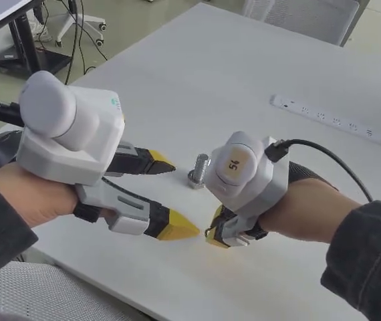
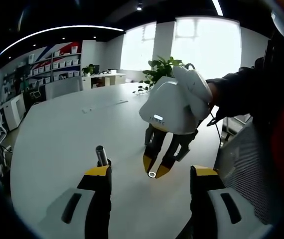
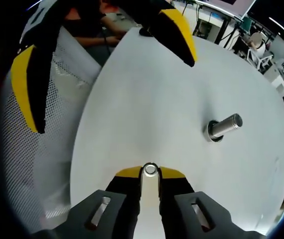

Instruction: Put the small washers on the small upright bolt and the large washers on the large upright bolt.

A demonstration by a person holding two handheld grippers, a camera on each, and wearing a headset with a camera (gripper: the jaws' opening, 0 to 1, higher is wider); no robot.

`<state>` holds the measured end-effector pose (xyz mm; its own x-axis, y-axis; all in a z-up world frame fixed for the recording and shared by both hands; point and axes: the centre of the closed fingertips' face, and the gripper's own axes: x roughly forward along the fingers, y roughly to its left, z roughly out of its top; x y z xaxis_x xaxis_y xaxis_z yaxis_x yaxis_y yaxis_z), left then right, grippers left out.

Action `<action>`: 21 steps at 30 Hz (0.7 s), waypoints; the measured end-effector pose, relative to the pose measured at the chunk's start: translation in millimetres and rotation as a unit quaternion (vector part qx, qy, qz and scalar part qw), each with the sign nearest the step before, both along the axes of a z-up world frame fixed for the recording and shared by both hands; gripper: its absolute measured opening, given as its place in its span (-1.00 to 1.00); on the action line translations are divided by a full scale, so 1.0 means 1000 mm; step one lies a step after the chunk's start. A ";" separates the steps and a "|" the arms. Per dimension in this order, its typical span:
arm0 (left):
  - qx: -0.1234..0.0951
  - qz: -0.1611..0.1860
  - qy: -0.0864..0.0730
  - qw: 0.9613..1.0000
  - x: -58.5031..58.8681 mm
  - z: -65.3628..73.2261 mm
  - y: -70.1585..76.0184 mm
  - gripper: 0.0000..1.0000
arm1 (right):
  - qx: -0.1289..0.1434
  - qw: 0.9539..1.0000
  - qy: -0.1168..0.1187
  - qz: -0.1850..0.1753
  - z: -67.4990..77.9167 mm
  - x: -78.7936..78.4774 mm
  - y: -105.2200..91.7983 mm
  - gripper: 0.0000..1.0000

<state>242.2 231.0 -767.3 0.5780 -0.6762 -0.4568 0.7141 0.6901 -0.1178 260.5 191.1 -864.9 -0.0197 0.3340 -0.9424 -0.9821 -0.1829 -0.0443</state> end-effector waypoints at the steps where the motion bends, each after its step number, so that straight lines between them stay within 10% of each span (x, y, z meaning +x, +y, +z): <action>1: 0.000 0.000 0.000 1.000 0.000 0.000 0.000 0.27 | 0.001 1.000 -0.001 -0.001 0.001 0.000 -0.001 -0.74; 21: 0.001 -0.009 0.000 1.000 -0.001 -0.001 -0.003 0.27 | 0.023 0.999 -0.008 -0.040 0.025 -0.016 -0.033 -0.74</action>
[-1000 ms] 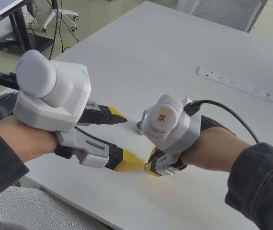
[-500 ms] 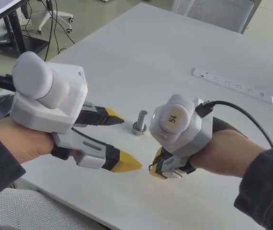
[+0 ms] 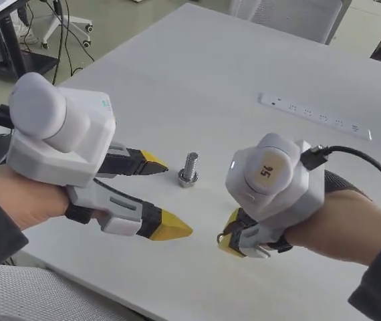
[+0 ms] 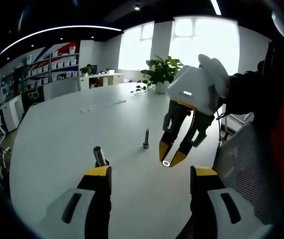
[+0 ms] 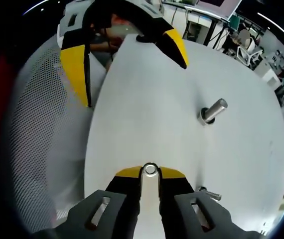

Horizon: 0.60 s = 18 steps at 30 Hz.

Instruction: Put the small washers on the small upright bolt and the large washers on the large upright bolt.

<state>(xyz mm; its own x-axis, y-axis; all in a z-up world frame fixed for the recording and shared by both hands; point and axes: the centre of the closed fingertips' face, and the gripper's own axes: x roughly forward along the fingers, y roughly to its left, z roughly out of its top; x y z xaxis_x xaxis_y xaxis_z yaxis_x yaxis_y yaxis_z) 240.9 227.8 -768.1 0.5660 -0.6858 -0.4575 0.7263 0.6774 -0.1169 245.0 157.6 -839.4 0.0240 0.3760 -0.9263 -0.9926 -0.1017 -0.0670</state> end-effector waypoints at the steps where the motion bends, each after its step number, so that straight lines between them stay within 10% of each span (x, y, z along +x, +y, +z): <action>1: 0.000 -0.001 0.001 1.000 0.000 0.000 0.000 0.27 | 0.001 1.000 0.000 -0.002 0.001 -0.001 -0.001 -0.74; 18: 0.003 -0.007 0.004 1.000 -0.004 -0.001 -0.003 0.27 | 0.006 0.997 0.002 -0.070 0.005 0.005 -0.048 -0.74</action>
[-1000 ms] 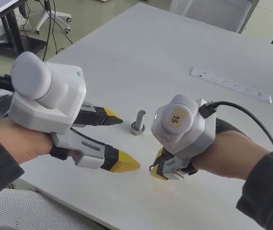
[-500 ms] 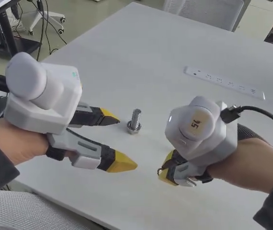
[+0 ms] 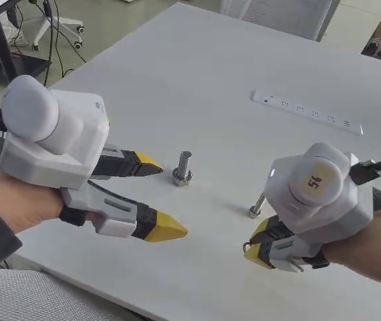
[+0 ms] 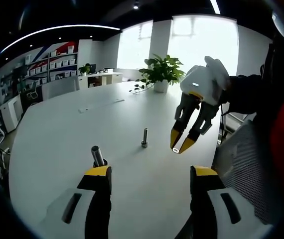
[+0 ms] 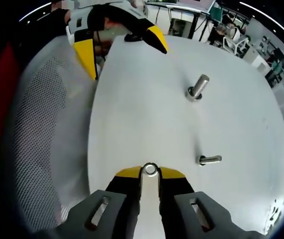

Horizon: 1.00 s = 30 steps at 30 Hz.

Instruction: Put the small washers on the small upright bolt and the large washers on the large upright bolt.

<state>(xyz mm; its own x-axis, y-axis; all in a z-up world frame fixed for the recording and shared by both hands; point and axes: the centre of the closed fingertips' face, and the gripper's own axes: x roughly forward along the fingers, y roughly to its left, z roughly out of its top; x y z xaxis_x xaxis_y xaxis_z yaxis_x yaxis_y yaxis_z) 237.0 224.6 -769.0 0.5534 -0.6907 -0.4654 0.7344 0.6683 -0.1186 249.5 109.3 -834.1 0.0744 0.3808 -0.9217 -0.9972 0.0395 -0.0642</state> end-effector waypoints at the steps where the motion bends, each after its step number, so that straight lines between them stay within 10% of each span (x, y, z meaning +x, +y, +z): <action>1: 0.000 -0.001 0.001 1.000 0.000 0.000 0.000 0.27 | 0.000 1.000 -0.002 -0.007 0.001 0.003 -0.004 -0.74; 30: 0.003 0.000 0.005 1.000 0.003 -0.002 0.001 0.27 | 0.000 0.998 -0.051 -0.043 0.035 0.061 -0.018 -0.74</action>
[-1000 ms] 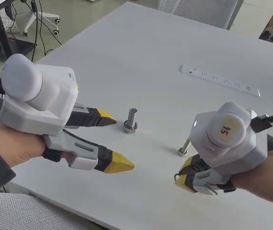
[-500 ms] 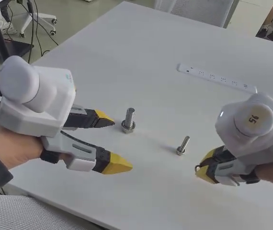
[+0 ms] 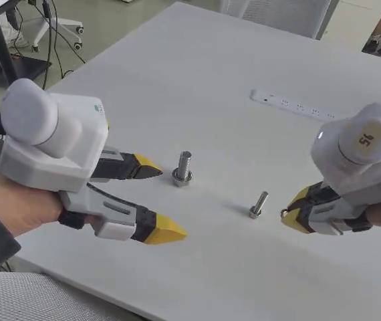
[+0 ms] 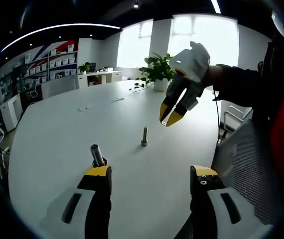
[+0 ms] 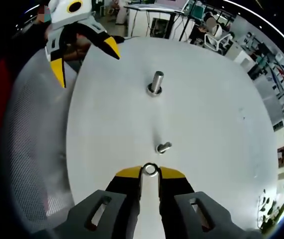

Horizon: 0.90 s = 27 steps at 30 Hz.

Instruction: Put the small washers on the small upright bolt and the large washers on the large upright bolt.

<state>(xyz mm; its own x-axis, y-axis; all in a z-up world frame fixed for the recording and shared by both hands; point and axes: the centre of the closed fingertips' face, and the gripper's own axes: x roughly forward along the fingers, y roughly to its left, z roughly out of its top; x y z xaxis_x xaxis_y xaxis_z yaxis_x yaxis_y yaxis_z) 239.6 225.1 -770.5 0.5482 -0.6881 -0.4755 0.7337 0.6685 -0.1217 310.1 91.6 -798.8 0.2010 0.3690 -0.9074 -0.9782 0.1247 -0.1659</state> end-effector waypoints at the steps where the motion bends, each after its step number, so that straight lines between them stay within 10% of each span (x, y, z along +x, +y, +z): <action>1: -0.001 0.000 0.000 1.000 0.000 0.000 0.000 0.27 | -0.001 1.000 -0.005 0.002 0.001 0.002 0.002 -0.74; 27: -0.003 0.001 0.001 1.000 0.000 -0.002 0.000 0.26 | -0.033 0.999 -0.002 0.037 -0.008 0.026 0.025 -0.73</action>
<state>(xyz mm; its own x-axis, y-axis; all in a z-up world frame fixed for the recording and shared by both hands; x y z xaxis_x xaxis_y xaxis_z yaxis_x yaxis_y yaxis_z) 239.5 225.0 -772.2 0.5485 -0.6898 -0.4726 0.7325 0.6690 -0.1264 336.0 116.3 -806.5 0.1792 0.3228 -0.9294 -0.9836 0.0410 -0.1754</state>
